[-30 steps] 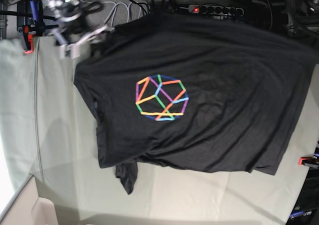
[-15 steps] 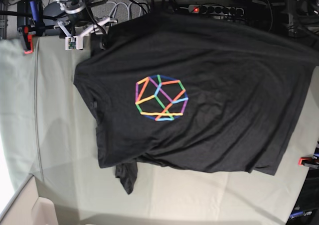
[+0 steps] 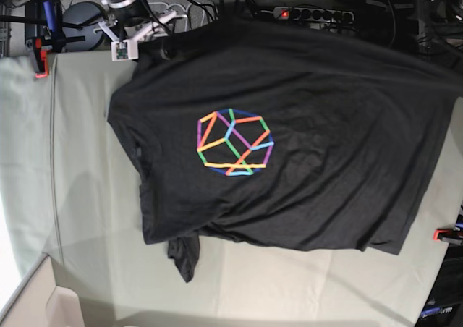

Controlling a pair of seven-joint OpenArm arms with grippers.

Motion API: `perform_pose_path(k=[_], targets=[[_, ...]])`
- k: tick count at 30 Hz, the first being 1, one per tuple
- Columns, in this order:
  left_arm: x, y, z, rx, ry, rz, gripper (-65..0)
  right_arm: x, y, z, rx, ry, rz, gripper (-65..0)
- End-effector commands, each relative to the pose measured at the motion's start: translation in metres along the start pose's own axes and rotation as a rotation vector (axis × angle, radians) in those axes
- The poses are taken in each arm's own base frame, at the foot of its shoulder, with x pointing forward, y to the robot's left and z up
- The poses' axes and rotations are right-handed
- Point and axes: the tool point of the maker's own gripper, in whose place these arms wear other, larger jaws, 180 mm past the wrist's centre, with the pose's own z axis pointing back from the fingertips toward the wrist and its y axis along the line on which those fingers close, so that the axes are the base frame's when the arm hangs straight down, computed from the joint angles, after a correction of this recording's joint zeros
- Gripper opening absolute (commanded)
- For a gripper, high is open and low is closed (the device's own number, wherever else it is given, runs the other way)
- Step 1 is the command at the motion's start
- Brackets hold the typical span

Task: Layout the t-shirt on the table in an organized manner, then fold the t-shirt properly
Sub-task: 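Lift the shirt high with both grippers and swing it over itself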

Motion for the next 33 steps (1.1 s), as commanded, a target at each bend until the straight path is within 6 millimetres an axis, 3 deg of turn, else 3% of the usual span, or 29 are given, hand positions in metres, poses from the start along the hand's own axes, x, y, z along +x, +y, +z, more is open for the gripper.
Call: perform_pose_path(k=[1,5,7,11,16,21,25,30,33], targets=[[0.016,0.003,0.004,0.005,-0.053,-0.008,-64.9,-0.024,0.008,0.005,0.025,0.096,0.000,-36.1],[0.017,0.003,0.006,0.005,-0.057,-0.012,-64.9,-0.029,-0.001,0.010,0.016,0.111,0.018,-65.0],[0.018,0.002,0.006,0.004,-0.059,-0.014,-64.9,-0.029,-0.001,0.013,0.014,0.110,0.019,-65.0],[0.019,0.002,0.006,0.002,-0.064,-0.009,-64.9,-0.005,-0.004,0.022,0.008,0.051,0.052,-65.0],[0.024,-0.003,0.006,-0.007,-0.077,-0.005,-64.9,0.062,-0.001,0.036,0.002,-0.115,0.107,-65.0],[0.047,-0.012,0.014,-0.015,-0.148,-0.011,-64.9,0.123,0.001,0.050,-0.012,-0.273,0.153,-65.0],[0.066,-0.024,0.017,-0.036,-0.204,0.014,-64.9,0.159,-0.019,0.057,-0.079,-0.367,0.172,-65.0],[0.088,-0.034,0.019,-0.060,-0.266,0.041,-64.9,0.190,-0.055,0.061,-0.187,-0.443,0.183,-65.0],[0.106,-0.059,0.015,-0.120,-0.299,0.034,-64.9,0.212,-0.068,0.062,-0.228,-0.496,0.186,-65.0]])
